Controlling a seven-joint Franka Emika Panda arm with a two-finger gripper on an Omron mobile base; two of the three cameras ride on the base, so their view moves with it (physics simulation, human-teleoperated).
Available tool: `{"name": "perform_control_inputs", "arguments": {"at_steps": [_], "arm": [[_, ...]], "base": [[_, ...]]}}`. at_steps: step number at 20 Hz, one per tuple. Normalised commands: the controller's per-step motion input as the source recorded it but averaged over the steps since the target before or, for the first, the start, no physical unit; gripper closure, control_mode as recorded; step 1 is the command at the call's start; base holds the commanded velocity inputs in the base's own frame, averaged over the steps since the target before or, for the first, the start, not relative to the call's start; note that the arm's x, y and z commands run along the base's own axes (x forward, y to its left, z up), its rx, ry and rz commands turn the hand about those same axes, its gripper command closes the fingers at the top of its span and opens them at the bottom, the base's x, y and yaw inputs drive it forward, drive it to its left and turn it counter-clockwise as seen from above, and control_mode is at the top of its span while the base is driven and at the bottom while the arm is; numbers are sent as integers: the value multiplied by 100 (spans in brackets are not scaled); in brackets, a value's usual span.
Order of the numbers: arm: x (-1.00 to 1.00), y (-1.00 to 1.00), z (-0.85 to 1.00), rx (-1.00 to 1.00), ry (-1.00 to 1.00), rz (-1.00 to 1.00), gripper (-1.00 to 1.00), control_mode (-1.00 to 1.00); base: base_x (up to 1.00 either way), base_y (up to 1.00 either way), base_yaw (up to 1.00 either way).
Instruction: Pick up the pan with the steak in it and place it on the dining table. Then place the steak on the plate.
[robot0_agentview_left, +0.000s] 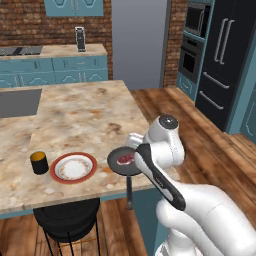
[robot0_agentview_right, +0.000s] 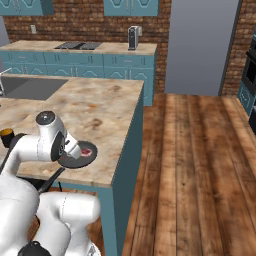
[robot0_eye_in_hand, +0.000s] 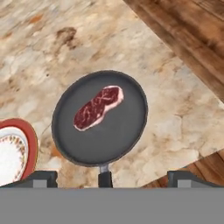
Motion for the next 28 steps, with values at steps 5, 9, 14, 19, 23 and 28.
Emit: {"name": "perform_control_inputs", "arguments": {"at_steps": [5,9,14,19,23,28], "arm": [[76,2,-17,0,1,-4,-100,-100],[53,21,-15,0,4,-8,-100,-100],[1,5,-4,1,1,-7,-100,-100],[1,2,-16,4,0,-29,-100,-100],[0,1,-7,2,1,-15,-100,-100],[14,0,-16,5,10,0,-100,-100]], "base": [[0,0,0],[0,0,0],[0,0,0],[0,0,0],[0,0,0],[0,0,0]]}}
